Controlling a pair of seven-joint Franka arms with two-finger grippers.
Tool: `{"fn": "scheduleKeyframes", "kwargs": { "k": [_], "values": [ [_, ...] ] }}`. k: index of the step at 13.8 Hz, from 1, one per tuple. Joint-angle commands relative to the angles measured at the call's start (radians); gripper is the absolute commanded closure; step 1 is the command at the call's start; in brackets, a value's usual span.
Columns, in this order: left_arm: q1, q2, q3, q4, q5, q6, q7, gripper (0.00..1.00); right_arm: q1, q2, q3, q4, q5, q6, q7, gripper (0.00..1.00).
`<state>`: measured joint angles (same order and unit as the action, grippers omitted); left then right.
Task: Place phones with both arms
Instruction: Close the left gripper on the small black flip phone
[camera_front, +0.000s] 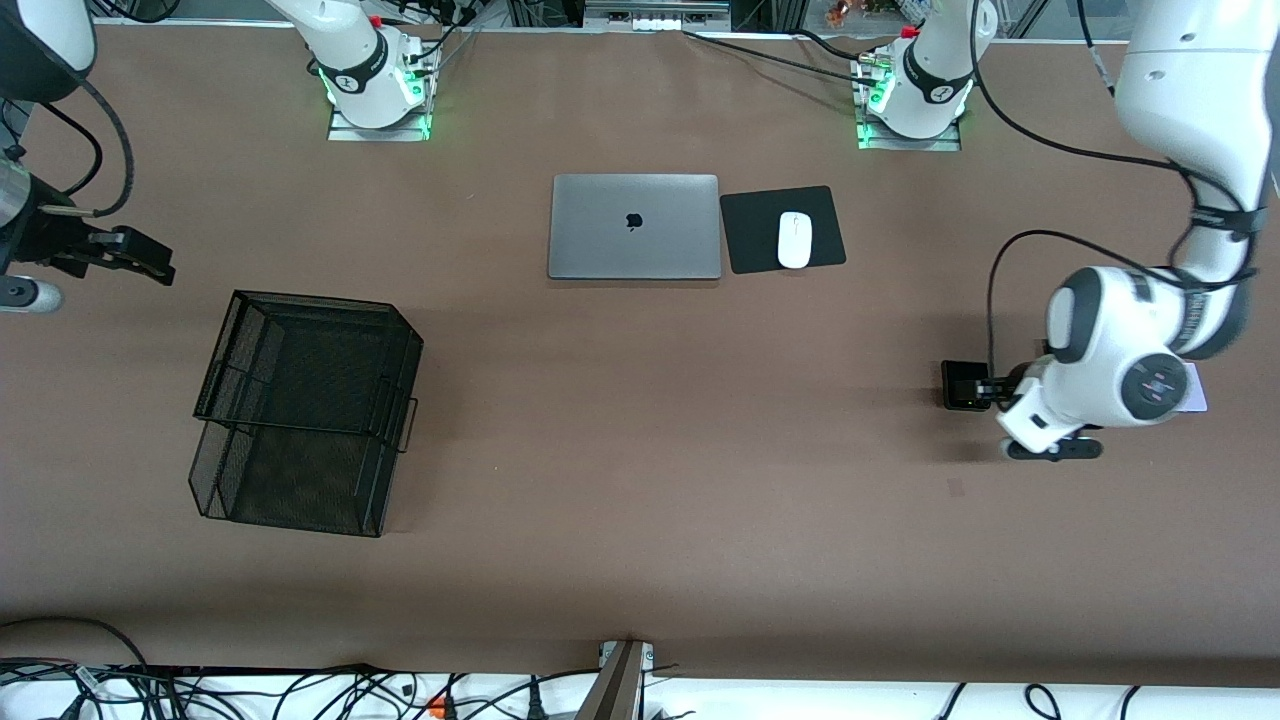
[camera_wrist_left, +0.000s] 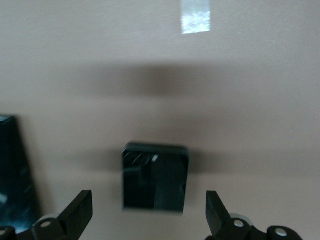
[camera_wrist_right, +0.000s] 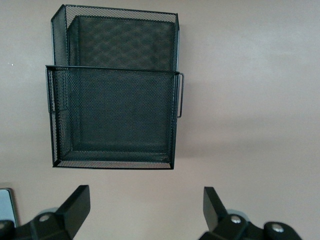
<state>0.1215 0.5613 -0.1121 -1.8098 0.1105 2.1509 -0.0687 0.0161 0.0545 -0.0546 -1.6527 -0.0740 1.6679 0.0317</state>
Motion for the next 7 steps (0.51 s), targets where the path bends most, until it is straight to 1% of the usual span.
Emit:
{"fn": "scheduleKeyframes", "kwargs": {
  "k": [1,4,7],
  "values": [
    [0.003,-0.060,-0.008,-0.123,0.021,0.116,0.024,0.00,-0.004,-0.016,0.001,0.007,0.020,-0.025,-0.009,0.00],
    [0.004,-0.054,-0.008,-0.123,0.092,0.118,0.024,0.00,-0.004,-0.018,0.002,0.007,0.020,-0.031,-0.013,0.00],
    [0.007,-0.032,-0.008,-0.123,0.094,0.119,0.023,0.00,-0.004,-0.016,0.004,0.007,0.020,-0.033,-0.021,0.00]
  ]
}}
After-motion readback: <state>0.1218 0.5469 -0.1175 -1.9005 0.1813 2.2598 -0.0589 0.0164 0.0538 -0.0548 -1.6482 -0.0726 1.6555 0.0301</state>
